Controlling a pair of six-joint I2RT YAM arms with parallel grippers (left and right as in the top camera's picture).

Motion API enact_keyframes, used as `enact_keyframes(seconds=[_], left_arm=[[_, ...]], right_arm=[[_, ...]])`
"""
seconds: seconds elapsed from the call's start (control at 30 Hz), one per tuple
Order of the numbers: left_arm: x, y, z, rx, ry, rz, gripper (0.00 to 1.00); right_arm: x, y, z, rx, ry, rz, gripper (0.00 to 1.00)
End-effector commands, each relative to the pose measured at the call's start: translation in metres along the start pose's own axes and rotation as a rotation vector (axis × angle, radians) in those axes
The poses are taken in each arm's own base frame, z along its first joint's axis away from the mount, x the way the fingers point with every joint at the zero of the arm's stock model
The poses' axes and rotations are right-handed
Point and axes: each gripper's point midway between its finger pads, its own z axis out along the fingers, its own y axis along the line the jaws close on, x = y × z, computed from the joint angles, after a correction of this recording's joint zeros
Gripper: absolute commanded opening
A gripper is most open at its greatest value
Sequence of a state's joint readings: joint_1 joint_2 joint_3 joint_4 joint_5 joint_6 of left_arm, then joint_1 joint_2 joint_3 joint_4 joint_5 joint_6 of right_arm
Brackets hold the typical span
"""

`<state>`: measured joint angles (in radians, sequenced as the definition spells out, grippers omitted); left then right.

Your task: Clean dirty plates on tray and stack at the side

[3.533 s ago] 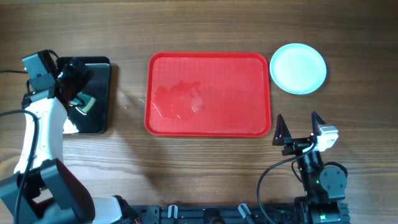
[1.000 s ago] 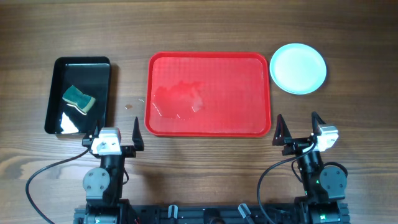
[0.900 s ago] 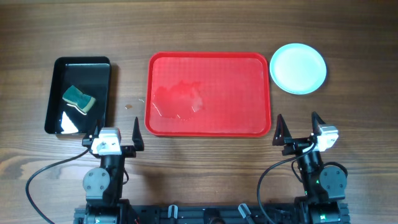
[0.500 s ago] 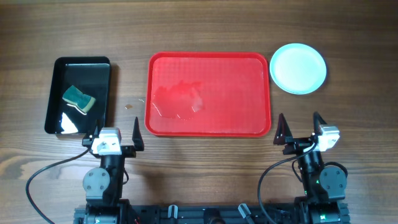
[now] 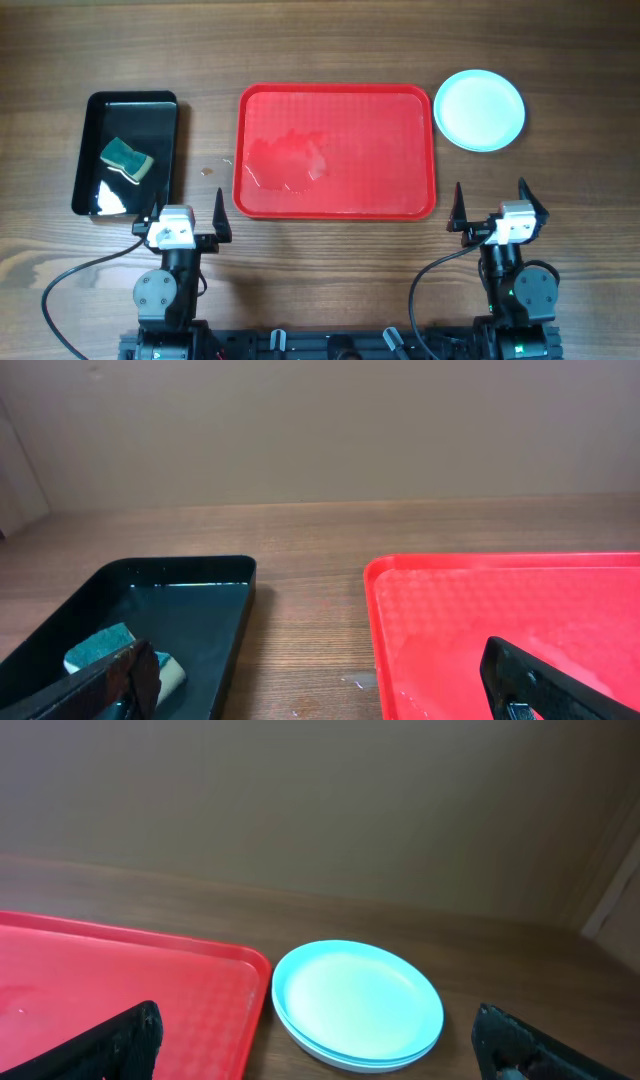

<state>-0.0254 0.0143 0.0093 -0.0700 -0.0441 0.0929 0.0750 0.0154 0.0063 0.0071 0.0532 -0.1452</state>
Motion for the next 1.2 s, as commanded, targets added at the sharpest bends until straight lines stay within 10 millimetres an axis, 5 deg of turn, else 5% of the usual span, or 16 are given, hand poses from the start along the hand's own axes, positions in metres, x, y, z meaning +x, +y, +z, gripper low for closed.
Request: enact_keyframes(seconds=[0.0,1.17], left_arm=[[-0.0009,0.0006,-0.0004,-0.005,-0.008,0.011,1.00],[-0.0009,0.0006,-0.0004,-0.005,-0.008,0.011,1.00]], right_arm=[[-0.0027,-0.0015,-0.0007,0.006,-0.013,-0.038,1.00],[-0.0029,0.0025,-0.0007,-0.018,-0.014,0.122,1.00]])
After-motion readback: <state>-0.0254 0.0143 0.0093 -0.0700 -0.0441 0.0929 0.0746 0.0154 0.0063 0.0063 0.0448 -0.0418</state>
